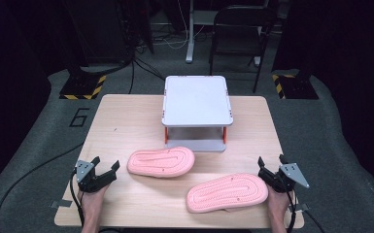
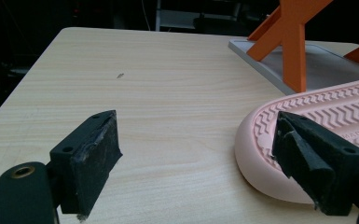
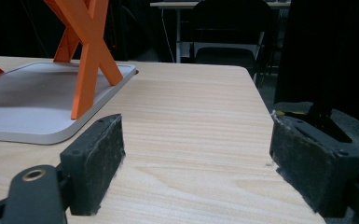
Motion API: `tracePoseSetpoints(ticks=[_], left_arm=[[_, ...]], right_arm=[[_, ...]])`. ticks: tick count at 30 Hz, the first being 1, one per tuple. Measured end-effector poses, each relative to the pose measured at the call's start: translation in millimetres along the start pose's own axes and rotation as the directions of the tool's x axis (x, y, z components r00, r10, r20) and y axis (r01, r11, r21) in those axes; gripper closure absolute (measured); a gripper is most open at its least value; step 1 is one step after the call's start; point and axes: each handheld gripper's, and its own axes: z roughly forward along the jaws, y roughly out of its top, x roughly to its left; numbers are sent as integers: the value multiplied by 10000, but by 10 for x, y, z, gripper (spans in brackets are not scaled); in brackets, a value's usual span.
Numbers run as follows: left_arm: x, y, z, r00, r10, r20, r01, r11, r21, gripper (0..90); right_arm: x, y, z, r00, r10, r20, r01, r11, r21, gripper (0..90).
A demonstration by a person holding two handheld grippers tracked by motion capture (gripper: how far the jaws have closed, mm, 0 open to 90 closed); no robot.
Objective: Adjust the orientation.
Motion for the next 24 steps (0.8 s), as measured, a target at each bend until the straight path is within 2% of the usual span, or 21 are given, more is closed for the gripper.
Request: tracePoseSetpoints(ticks=[4,9,11,17,19,23,24], left_arm=[[-23,7,0,9999,31,130,-29,9998,-181,149],[-64,23,-5,9982,155,579,-140,9996,-257,155],[-76,25,-6,9979,185,617,-168,9995,-276,158],[-182,75,7,9903,457,1313,-437,9989,-179,157],[-211,80,17,9895,494,1356,-471,9987,-201,158],[-370,108,0,9765,797,2004,-829,9965,76,161],[-370,108,0,9765,797,2004,-829,9965,76,164]], right_arm=[[2,0,0,10000,16,11,-16,10000,0,171],[0,0,2,10000,4,-5,-4,10000,-8,171],[-1,0,2,10000,6,-3,-6,10000,-7,171],[3,2,4,10000,38,-2,-38,10000,46,172],[1,3,4,10000,2,18,-2,10000,61,172],[-1,3,3,10000,-9,41,9,10000,63,172],[2,2,3,10000,38,43,-38,10000,69,172]])
